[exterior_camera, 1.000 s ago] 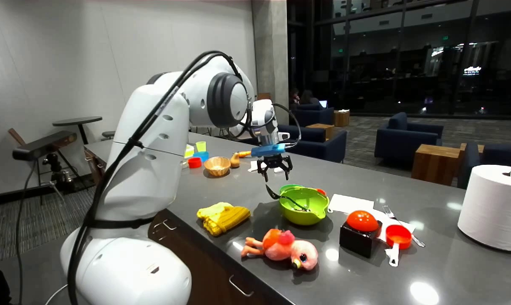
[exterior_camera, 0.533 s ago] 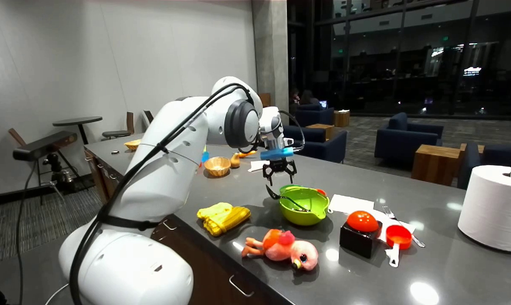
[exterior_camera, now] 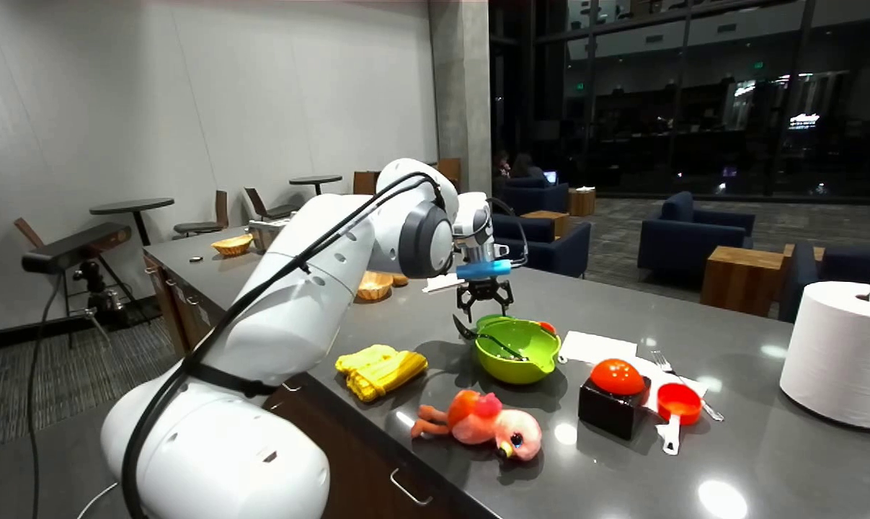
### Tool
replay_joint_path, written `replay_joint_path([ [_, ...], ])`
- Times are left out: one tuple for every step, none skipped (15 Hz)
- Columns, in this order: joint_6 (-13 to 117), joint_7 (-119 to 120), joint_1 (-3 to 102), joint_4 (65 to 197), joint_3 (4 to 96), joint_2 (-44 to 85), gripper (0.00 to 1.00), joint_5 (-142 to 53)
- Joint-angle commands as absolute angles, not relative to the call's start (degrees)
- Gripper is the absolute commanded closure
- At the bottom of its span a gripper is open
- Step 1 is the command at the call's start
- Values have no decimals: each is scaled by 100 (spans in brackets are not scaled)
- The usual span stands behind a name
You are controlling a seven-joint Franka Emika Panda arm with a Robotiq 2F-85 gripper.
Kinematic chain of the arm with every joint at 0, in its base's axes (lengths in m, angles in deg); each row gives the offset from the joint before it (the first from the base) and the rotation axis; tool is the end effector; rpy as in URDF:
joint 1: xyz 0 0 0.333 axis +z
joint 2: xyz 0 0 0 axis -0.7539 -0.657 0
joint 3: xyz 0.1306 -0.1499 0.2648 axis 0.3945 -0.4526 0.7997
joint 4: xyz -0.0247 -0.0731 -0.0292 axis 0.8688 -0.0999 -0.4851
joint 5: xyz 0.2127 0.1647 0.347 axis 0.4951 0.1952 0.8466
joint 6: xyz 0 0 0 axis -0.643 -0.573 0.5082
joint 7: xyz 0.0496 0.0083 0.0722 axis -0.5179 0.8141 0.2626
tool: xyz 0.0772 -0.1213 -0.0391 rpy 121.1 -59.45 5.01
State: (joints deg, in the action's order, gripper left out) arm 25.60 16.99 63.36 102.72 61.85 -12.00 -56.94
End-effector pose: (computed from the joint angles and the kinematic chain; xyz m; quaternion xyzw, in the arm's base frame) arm 0.7695 0.2531 0.2432 0.9441 0.3192 -0.0318 0.0753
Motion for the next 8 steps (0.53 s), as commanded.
replay_joint_path([
  [2289, 1843, 6328, 9704, 6148, -1546, 0, -5440],
  [2264, 1823, 6325, 9623, 6136, -1614, 0, -5396],
  [2248, 1821, 6313, 9563, 6139, -1661, 0, -5346],
  [2244, 1811, 6300, 9510, 6141, -1708, 0, -5288],
  [2250, 1795, 6294, 9477, 6134, -1741, 0, -5250],
  [2285, 1777, 6221, 9497, 6219, -1750, 0, -5251],
  [2300, 1779, 6200, 9489, 6225, -1764, 0, -5213],
  [2323, 1770, 6177, 9496, 6229, -1767, 0, -5178],
])
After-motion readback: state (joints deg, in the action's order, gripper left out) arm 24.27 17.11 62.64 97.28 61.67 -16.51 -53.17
